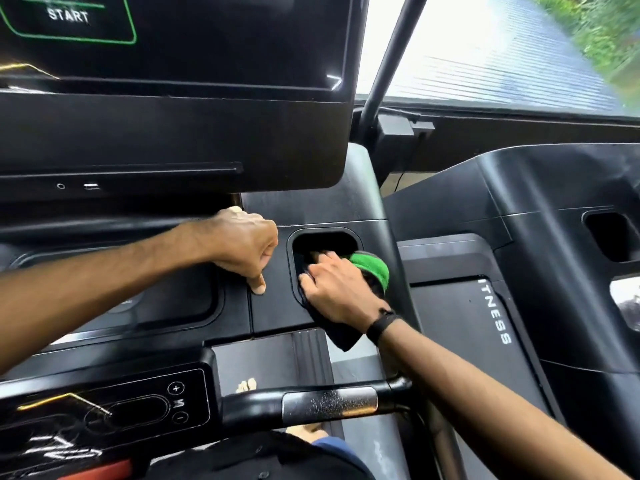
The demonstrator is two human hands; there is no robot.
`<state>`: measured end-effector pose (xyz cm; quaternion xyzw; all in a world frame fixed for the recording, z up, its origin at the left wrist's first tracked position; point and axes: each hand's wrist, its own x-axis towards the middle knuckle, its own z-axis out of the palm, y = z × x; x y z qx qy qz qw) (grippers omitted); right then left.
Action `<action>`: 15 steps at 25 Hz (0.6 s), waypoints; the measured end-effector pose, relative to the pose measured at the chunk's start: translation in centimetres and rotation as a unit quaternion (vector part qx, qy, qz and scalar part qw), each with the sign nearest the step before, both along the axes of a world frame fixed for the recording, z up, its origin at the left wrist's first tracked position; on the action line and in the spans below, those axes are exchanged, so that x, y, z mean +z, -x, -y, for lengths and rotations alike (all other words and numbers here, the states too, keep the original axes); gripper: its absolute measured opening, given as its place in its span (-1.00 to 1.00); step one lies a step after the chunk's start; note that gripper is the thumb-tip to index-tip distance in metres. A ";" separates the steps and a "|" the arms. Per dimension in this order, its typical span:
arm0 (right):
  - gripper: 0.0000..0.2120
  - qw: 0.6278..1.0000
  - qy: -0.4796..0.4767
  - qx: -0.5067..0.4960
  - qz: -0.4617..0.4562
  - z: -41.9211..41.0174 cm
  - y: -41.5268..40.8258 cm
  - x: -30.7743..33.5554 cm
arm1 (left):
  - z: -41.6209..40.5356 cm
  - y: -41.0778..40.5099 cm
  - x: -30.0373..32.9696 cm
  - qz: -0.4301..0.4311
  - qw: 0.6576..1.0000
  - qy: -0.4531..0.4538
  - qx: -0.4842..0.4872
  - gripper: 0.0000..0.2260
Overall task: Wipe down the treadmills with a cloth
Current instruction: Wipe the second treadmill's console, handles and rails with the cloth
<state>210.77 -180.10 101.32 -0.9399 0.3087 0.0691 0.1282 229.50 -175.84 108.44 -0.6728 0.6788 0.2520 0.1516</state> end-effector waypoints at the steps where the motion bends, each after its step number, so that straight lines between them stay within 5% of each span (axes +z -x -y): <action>1: -0.63 0.999 -0.003 -0.012 0.050 -0.2 0.4 -0.5 | 0.1 0.0 -0.2 0.002 1.000 0.005 0.001 -0.62; 3: -0.58 0.993 -0.014 0.008 0.119 -0.2 2.0 -1.1 | 0.1 -0.1 -0.3 0.001 1.000 0.006 0.009 -0.65; 6: -0.48 0.984 -0.129 0.068 0.101 0.6 3.6 0.0 | -0.1 -0.1 -0.5 -0.010 1.000 0.008 0.016 -0.69; 11: -0.47 0.960 -0.222 0.092 -0.141 1.8 2.2 2.4 | 0.0 0.0 -0.5 -0.023 0.999 -0.001 0.033 -0.65; 15: -0.23 0.968 -0.147 0.072 -0.188 1.3 0.7 2.1 | 0.3 0.1 -0.2 -0.011 0.999 -0.012 0.033 -0.60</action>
